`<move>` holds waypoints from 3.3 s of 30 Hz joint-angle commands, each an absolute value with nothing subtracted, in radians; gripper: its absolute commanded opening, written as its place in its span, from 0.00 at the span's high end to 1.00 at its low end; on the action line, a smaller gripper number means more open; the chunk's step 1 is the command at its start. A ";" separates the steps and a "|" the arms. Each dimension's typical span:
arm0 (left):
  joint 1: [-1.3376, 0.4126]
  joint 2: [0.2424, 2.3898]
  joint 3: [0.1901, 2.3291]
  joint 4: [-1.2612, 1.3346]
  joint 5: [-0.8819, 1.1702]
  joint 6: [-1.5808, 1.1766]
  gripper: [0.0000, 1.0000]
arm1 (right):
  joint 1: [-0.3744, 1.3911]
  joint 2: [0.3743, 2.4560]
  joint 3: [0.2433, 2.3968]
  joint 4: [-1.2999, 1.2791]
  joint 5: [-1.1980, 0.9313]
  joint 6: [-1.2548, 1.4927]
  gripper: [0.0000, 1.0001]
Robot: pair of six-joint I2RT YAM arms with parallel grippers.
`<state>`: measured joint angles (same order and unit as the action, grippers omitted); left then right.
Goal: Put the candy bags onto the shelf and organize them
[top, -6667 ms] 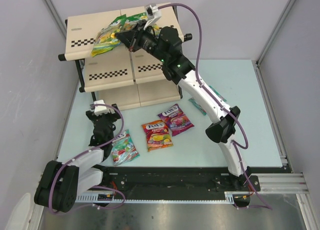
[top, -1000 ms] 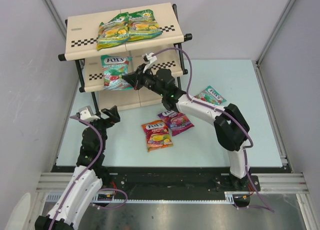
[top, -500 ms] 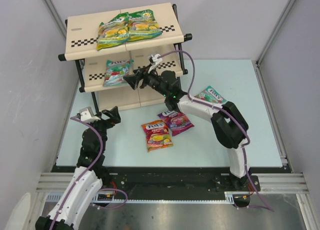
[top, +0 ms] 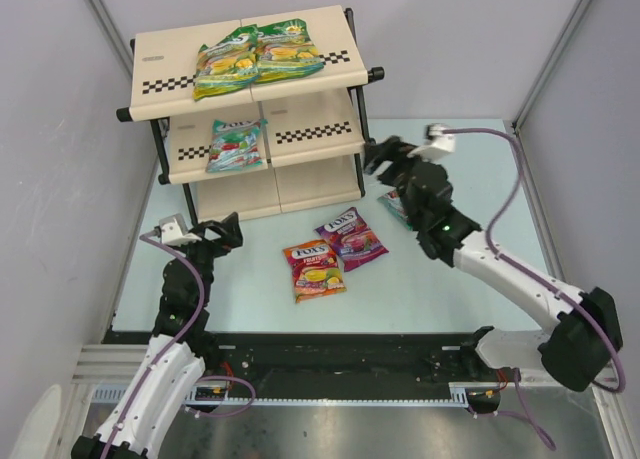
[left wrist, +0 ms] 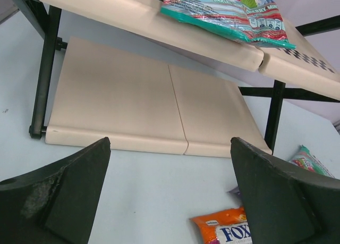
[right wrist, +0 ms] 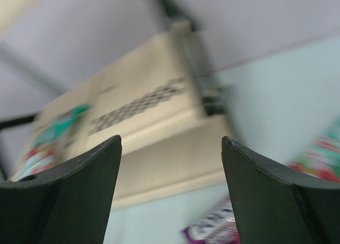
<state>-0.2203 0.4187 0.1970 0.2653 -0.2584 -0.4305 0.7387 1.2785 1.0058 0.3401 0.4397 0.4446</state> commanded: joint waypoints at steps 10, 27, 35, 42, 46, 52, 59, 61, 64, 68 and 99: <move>-0.218 0.446 0.192 0.299 -0.187 -0.445 0.00 | 0.388 1.475 0.862 -0.095 0.566 1.037 0.12; -0.218 0.457 0.195 0.347 -0.081 -0.428 0.00 | 0.290 1.793 0.861 0.135 0.385 1.112 0.40; -0.219 0.469 0.192 0.354 -0.058 -0.428 0.00 | 0.285 1.660 0.781 0.166 0.344 0.967 1.00; -0.219 0.485 0.187 0.374 -0.057 -0.425 0.00 | 0.461 1.205 0.712 0.152 0.489 0.570 1.00; -0.219 0.492 0.183 0.382 -0.052 -0.423 0.00 | 0.511 1.025 0.712 0.214 0.268 0.411 1.00; -0.219 0.491 0.178 0.387 -0.051 -0.422 0.00 | 0.497 0.937 0.716 0.377 -0.191 0.333 1.00; -0.219 0.508 0.176 0.417 -0.026 -0.422 0.00 | 0.497 1.090 0.822 0.543 -0.503 0.356 1.00; -0.219 0.511 0.172 0.426 -0.023 -0.422 0.01 | 0.511 1.144 0.859 0.609 -0.554 0.370 1.00; -0.218 0.509 0.169 0.437 -0.021 -0.422 0.01 | 0.515 1.206 0.899 0.685 -0.566 0.400 1.00; -0.219 0.515 0.167 0.448 -0.015 -0.420 0.01 | 0.506 1.343 0.992 0.779 -0.574 0.457 1.00; -0.218 0.525 0.163 0.472 -0.009 -0.422 0.00 | 0.486 1.991 1.456 1.161 -0.673 0.819 1.00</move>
<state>-0.2203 0.5236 0.1753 0.4324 -0.0219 -0.4355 0.4797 1.9533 1.3773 1.0870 -0.6643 0.7979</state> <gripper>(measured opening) 0.996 0.023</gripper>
